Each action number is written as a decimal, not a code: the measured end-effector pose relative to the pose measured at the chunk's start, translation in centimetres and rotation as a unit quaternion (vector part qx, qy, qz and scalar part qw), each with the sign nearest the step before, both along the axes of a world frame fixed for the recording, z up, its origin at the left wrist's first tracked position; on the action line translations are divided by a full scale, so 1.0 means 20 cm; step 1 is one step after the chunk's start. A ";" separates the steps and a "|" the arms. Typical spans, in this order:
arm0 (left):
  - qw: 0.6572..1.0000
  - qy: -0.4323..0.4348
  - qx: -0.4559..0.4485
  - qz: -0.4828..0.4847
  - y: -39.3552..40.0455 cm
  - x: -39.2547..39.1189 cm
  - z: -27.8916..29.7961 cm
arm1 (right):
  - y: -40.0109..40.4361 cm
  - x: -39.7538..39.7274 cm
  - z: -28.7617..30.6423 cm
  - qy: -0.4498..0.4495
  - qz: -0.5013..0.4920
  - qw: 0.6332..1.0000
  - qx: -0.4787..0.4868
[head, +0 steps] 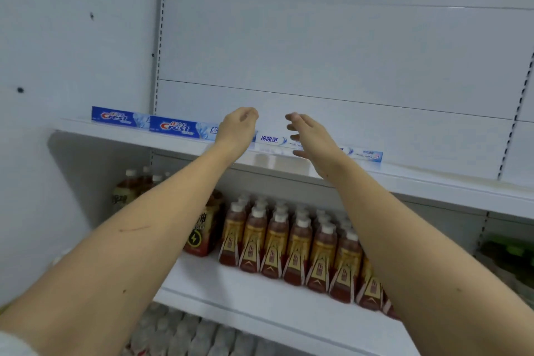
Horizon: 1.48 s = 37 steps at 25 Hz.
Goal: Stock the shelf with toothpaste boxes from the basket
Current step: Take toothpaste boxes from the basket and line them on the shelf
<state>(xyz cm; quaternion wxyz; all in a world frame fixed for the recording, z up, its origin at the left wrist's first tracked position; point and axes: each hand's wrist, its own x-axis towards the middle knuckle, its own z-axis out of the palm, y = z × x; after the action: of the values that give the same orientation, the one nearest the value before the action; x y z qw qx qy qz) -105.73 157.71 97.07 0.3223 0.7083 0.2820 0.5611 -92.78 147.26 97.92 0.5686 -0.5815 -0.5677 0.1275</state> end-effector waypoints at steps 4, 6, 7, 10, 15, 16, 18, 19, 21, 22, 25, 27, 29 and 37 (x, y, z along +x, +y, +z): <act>0.997 -0.037 -0.054 -0.033 -0.20 -0.11 -0.35 | -0.17 -0.14 -0.32 0.048 0.059 0.997 0.020; 0.994 -0.004 -0.100 -0.038 -0.32 -0.14 -0.62 | -0.25 -0.18 -0.56 0.053 0.082 0.995 -0.014; 0.990 0.013 -0.133 -0.038 -0.40 -0.16 -0.77 | -0.29 -0.20 -0.71 0.064 0.089 0.993 -0.040; 0.969 0.055 -0.241 -0.026 -0.58 -0.23 -1.20 | -0.39 -0.26 -1.16 0.130 0.091 0.977 -0.139; 0.910 0.136 -0.392 -0.018 -0.79 -0.40 -1.89 | -0.59 -0.37 -1.86 0.200 0.068 0.935 -0.284; 0.898 0.151 -0.414 -0.014 -0.81 -0.43 -2.02 | -0.63 -0.39 -1.99 0.209 0.061 0.925 -0.310; 0.876 0.175 -0.449 -0.007 -0.86 -0.48 -2.28 | -0.69 -0.41 -2.23 0.222 0.053 0.905 -0.360; 0.865 0.182 -0.468 -0.003 -0.87 -0.51 -2.42 | -0.71 -0.43 -2.35 0.230 0.045 0.893 -0.384; 0.843 0.200 -0.499 -0.010 -0.91 -0.58 -2.68 | -0.76 -0.45 -2.59 0.244 0.021 0.872 -0.425; 0.829 0.217 -0.515 -0.022 -0.92 -0.61 -2.83 | -0.78 -0.46 -2.71 0.256 0.004 0.857 -0.447; 0.773 0.259 -0.576 -0.055 -0.95 -0.70 -3.19 | -0.85 -0.51 -3.05 0.296 -0.046 0.812 -0.501; 0.747 0.274 -0.604 -0.048 -0.92 -0.72 -3.39 | -0.86 -0.54 -3.30 0.324 -0.068 0.785 -0.523; 0.734 0.289 -0.613 -0.046 -0.92 -0.73 -3.52 | -0.91 -0.58 -3.43 0.340 -0.078 0.766 -0.540; 0.663 0.311 -0.680 -0.043 -1.18 -0.61 -4.66 | -1.09 -0.53 -4.55 0.341 -0.112 0.653 -0.666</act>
<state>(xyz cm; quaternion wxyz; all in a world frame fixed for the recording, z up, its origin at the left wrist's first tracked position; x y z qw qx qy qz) -117.96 134.03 3.82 0.6314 0.4370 0.6384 -0.0534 -103.45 125.44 6.85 0.1920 -0.7788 -0.0270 0.5966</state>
